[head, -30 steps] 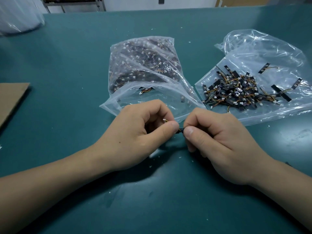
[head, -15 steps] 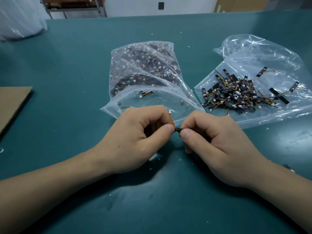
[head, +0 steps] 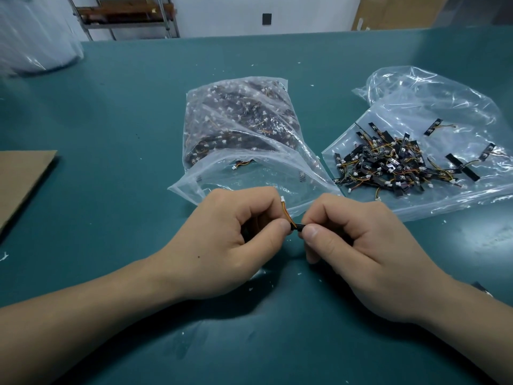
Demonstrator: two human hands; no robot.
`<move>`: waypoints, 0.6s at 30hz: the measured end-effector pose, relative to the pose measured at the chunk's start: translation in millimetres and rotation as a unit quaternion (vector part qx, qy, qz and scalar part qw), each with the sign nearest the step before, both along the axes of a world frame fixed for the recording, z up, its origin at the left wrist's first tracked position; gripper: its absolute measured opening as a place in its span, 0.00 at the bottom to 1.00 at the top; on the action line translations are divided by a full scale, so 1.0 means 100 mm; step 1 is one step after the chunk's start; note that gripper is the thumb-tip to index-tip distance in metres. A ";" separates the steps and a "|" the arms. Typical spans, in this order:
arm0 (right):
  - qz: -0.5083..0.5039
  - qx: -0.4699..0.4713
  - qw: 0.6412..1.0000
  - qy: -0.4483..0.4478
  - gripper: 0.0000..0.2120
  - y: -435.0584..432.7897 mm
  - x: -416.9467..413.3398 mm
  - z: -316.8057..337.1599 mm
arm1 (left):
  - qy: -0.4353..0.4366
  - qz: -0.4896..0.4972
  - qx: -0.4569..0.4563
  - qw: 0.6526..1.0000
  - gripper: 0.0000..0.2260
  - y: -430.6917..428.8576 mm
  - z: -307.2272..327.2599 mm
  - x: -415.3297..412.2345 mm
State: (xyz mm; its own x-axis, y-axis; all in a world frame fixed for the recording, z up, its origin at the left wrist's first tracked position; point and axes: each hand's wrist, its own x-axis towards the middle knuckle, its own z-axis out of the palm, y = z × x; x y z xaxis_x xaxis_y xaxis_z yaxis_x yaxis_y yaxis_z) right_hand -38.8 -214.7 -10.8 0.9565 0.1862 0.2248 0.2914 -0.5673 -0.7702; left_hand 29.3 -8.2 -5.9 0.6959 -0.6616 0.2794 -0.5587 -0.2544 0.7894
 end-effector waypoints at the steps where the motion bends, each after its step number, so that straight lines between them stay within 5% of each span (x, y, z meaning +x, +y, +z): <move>1: 0.002 0.002 1.000 0.000 0.08 0.00 0.00 0.00 | -0.003 -0.001 0.003 1.000 0.08 0.00 0.00 0.00; 12: 0.010 -0.060 0.998 -0.010 0.15 0.00 0.00 0.00 | -0.021 -0.012 0.005 1.000 0.10 0.01 -0.02 0.00; 18: 0.014 0.007 1.000 -0.017 0.13 0.00 -0.01 -0.02 | -0.118 0.060 -0.010 0.991 0.09 0.04 0.01 0.02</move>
State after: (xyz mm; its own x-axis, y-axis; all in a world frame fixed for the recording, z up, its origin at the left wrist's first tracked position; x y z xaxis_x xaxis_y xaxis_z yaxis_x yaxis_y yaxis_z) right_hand -39.7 -215.0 -12.5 0.9423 0.2102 0.2606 0.3343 -0.5478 -0.7669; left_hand 31.3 -4.1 -4.7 0.6830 -0.5712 0.4553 -0.6947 -0.3155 0.6464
